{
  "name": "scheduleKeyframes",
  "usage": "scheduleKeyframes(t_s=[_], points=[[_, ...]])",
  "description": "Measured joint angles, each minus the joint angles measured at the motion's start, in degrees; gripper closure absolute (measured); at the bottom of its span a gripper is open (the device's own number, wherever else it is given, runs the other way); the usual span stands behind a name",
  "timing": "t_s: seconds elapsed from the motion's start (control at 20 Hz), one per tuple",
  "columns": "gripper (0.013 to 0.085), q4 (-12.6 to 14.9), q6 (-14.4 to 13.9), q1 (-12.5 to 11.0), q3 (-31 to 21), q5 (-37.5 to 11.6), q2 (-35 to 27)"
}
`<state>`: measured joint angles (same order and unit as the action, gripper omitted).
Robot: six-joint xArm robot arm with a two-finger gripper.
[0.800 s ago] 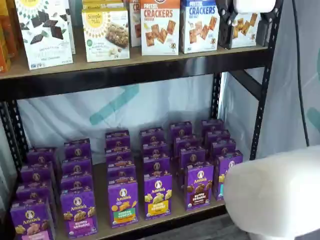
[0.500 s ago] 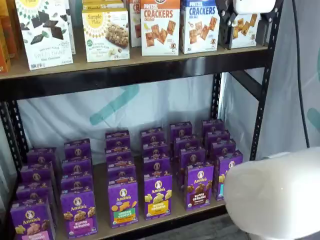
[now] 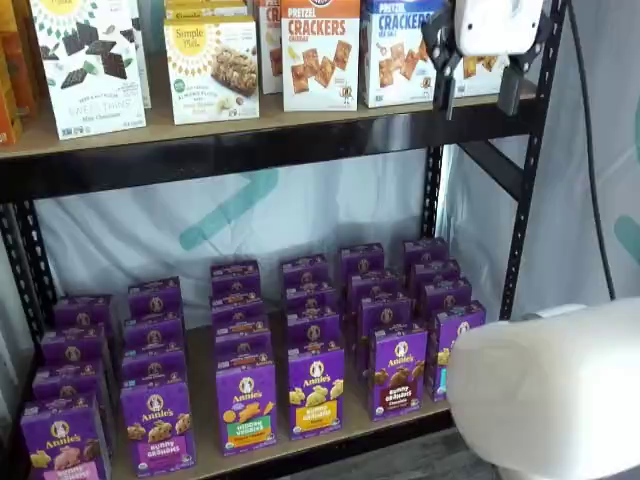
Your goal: Pick up the purple box with a brown patch in the center, on the bottom shelf, the fifth box from the left
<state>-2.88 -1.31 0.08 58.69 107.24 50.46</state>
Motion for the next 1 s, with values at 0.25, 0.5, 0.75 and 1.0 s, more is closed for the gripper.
scheduleKeyframes(t_s=[0.25, 0.5, 0.75, 1.0], points=[[0.013, -1.04, 0.36, -0.46, -6.26, -4.14, 0.27], [0.013, 0.51, -0.69, 1.2, -14.35, -11.53, 0.78], [0.013, 2.13, -2.16, 2.83, -22.28, -19.85, -0.65], [0.013, 1.84, -2.66, 3.41, -29.71, -29.76, -3.86]])
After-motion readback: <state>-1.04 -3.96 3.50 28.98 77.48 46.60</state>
